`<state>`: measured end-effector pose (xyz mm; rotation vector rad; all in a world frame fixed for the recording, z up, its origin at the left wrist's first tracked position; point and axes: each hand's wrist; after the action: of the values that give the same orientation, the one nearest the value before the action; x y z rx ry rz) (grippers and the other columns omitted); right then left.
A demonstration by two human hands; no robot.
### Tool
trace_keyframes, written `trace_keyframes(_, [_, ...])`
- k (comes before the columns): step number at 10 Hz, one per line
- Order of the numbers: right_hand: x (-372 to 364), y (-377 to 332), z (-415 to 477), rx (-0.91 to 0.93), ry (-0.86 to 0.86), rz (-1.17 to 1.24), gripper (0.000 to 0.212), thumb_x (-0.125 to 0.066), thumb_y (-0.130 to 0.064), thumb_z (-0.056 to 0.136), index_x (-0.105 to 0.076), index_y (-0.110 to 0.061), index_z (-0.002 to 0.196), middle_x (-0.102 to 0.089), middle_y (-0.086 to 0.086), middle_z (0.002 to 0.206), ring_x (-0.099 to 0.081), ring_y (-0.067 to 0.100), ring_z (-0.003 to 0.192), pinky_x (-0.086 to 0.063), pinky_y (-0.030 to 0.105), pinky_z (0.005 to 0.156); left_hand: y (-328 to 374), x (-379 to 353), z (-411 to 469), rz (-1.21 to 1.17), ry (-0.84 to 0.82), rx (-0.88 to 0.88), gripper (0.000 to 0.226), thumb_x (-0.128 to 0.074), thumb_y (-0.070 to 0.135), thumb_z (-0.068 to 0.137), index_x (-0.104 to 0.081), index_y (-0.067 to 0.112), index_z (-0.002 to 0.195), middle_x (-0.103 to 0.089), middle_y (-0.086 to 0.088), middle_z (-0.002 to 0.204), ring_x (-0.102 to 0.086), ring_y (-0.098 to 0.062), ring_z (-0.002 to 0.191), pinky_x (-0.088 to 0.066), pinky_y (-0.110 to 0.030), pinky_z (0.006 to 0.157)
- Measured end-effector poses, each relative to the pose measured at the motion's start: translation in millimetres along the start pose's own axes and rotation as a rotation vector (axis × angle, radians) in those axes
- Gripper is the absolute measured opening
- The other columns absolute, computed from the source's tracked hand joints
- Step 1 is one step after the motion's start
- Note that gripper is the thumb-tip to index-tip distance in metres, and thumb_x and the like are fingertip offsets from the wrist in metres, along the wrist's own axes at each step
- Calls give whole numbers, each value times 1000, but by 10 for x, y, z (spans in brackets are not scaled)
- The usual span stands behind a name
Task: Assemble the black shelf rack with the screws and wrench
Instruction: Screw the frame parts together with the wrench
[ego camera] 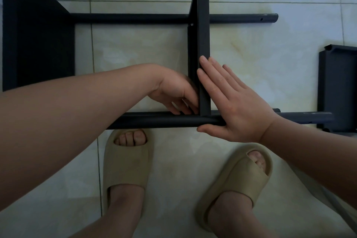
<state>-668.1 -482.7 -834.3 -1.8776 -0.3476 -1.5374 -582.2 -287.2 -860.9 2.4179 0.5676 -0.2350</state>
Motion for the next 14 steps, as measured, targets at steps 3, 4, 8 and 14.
trace_keyframes(3, [2,-6,-3,-2,-5,2,104,-50,-70,93,-18,4,158,-9,23,167,-6,35,157,-21,56,123,31,26,-23,-10,11,-7,22,-63,9,91,-71,15,111,-72,-1,106,-63,-20,105,-45,-42,107])
trace_keyframes(4, [2,-9,-3,-4,-6,2,104,-49,-70,93,-18,5,158,-9,23,167,-6,35,157,-21,57,123,16,16,-13,-10,12,6,19,-62,18,94,-72,19,110,-74,0,110,-66,-21,110,-48,-39,103])
trace_keyframes(8, [8,-7,-3,-2,-8,-2,104,-50,-70,93,-18,4,158,-9,23,167,-5,35,157,-21,57,123,18,27,-11,-40,23,-5,20,-62,9,92,-71,15,110,-72,-1,104,-62,-20,103,-46,-42,105])
trace_keyframes(14, [7,-5,-4,-2,-7,0,104,-49,-70,93,-18,4,158,-9,23,167,-5,35,157,-21,57,123,30,23,-27,-19,17,2,15,-62,14,93,-73,19,102,-72,2,101,-62,-18,100,-47,-41,104])
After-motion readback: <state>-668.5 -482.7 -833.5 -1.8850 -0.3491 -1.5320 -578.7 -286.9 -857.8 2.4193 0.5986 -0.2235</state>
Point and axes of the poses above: each hand's wrist, its own z-axis towards the middle knuckle, its own x-axis out of the back of the hand, y = z × x
